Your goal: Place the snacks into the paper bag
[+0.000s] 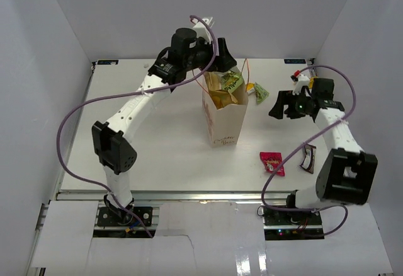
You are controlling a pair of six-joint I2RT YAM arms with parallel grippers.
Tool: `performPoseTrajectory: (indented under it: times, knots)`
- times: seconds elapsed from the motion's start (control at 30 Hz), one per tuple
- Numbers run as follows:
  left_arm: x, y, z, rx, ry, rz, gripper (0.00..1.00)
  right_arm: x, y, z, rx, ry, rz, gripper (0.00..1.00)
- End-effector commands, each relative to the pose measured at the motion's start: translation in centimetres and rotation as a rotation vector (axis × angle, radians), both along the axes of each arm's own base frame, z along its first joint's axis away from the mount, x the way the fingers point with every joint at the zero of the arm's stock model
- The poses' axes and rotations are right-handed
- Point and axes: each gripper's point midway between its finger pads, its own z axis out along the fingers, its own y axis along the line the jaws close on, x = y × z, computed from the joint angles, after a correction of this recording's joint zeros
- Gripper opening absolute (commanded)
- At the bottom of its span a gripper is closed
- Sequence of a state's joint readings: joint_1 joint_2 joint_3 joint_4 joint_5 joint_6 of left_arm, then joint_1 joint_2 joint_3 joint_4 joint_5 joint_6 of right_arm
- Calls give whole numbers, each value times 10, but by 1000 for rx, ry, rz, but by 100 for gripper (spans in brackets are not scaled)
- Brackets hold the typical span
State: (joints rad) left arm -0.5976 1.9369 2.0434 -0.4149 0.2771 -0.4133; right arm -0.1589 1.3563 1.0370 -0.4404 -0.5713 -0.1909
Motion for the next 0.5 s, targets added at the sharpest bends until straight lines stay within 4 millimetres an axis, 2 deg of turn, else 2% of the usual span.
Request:
performPoseTrajectory:
  times: [0.0,0.03,0.07,0.1,0.13,0.17,0.2,0.23,0.27,0.3,0.33,0.37,0.4,0.43,0.47]
  knots:
    - [-41,35,77,-23,-198,0,96,61,3,5,-35,4,-142,84]
    - [-58,50,97,-37,-238,16,97,71,8,2,-59,-5,-130,87]
    - [-63,56,75,-5,-204,29,98,81,18,1,-95,-33,-101,89]
    - [-67,68,71,8,-201,62,98,92,24,-17,-128,-13,-80,90]
    - [-75,76,66,15,-197,80,98,108,32,-9,-165,-57,-45,91]
    - [-95,93,83,-13,-230,99,98,114,42,-13,-193,-54,-21,91]
    - [-101,102,50,26,-174,118,98,127,37,-36,-242,-13,-44,91]
    - [-105,115,42,36,-163,170,98,146,37,-25,-256,-47,-53,90]
    - [-125,133,53,-3,-178,203,98,155,37,-28,-270,-42,-59,90]
    - [-131,142,20,32,-123,225,98,165,29,-51,-308,4,-90,90]
    - [-145,162,27,-5,-130,293,98,183,25,-41,-323,-27,-118,89]
    - [-151,171,19,6,-124,315,98,190,22,-44,-340,-26,-129,89]
    - [-159,178,11,-14,-95,341,98,195,21,-62,-356,1,-124,88]
    - [-165,186,-15,11,-49,359,98,200,21,-65,-361,1,-119,87]
    - [-170,195,-21,8,-39,396,98,208,23,-61,-357,-16,-112,87]
